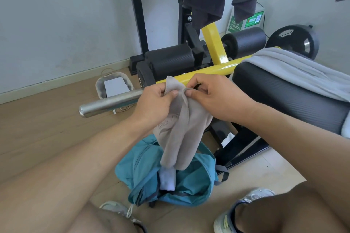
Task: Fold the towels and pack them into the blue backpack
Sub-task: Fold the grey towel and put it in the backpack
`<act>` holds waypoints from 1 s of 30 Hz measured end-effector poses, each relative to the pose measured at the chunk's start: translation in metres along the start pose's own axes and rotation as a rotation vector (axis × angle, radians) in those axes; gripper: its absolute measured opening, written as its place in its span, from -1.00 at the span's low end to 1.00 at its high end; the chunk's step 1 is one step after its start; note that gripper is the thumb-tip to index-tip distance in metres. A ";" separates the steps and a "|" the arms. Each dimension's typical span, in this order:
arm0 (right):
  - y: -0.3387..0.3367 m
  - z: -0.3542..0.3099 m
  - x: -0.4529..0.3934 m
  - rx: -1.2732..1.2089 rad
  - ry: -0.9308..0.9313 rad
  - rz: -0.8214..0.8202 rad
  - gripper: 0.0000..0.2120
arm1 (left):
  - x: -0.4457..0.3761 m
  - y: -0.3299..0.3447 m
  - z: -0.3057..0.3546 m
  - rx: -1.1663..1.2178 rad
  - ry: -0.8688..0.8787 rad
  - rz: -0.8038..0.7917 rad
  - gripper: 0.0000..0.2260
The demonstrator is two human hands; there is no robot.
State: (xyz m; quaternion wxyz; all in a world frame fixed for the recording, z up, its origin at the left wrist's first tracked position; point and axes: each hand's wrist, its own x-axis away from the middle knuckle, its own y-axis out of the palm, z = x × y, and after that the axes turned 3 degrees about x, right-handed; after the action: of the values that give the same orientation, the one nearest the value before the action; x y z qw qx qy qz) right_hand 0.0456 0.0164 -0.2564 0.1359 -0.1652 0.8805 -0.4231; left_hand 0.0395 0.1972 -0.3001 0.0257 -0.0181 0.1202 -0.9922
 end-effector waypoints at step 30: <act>0.003 0.006 -0.004 -0.192 0.099 0.104 -0.86 | 0.010 0.001 0.012 0.204 -0.030 -0.099 -0.86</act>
State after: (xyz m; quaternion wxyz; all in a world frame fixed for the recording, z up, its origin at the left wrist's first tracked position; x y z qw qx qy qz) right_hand 0.0512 0.0154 -0.2621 0.0977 -0.1106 0.9300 -0.3367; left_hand 0.0301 0.1927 -0.2889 -0.0200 -0.0362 0.0170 -0.9990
